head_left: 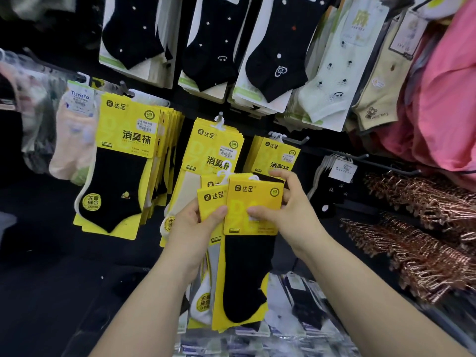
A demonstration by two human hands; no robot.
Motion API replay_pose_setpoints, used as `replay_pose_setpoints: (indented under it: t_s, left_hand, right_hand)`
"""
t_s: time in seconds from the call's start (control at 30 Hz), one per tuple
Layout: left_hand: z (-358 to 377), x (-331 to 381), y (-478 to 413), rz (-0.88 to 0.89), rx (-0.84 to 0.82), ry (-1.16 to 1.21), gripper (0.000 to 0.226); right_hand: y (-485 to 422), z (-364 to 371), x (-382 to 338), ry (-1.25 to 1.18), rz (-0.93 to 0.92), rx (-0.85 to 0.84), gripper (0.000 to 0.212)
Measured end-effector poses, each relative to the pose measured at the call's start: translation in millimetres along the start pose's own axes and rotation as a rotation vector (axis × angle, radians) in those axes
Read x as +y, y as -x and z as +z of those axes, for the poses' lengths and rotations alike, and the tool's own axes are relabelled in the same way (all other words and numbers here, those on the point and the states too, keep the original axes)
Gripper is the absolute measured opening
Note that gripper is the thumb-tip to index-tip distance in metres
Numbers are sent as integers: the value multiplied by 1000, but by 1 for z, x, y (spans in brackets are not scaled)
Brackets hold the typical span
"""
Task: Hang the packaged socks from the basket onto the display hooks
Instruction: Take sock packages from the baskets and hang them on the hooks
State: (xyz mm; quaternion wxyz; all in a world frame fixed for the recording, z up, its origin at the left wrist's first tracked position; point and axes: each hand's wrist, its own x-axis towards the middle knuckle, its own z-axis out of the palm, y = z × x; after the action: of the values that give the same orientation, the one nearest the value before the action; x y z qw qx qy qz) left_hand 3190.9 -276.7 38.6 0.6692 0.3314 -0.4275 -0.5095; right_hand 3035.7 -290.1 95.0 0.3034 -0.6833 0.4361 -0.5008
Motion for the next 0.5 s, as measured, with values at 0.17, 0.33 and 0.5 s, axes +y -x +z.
replay_pose_setpoints:
  t_s: [0.17, 0.33, 0.5]
  left_hand:
    - [6, -4, 0, 102, 21, -78, 17]
    - [6, -7, -1, 165, 19, -146, 19]
    - [8, -10, -3, 182, 21, -166, 23]
  right_hand:
    - [3, 1, -2, 42, -38, 67, 18]
    - [-6, -1, -8, -87, 44, 170, 9]
    - [-12, -11, -14, -42, 102, 55, 14]
